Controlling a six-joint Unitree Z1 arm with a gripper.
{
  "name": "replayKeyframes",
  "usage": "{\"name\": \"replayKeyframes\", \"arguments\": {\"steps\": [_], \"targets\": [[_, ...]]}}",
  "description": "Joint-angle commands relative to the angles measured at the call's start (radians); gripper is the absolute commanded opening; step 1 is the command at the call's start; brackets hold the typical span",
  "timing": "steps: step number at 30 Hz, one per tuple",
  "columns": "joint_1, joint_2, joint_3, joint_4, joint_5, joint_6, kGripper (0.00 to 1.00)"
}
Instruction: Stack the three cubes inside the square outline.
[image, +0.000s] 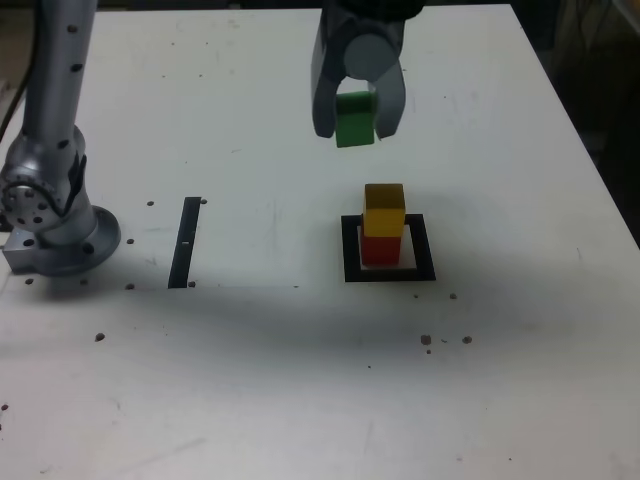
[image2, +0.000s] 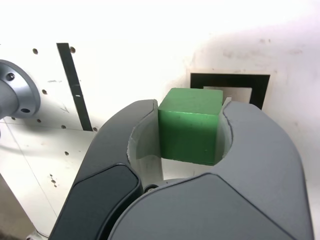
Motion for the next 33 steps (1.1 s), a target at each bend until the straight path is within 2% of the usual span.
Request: {"name": "replayKeyframes", "arguments": {"steps": [1,14,33], "targets": [[-0.015,0.01,-0.008,0.016,-0.003,-0.007,0.29],[-0.1,0.044,-0.049,0.017,-0.025,-0.041,0.29],[-0.143,0.086,-0.074,0.017,-0.051,-0.054,0.29]]}}
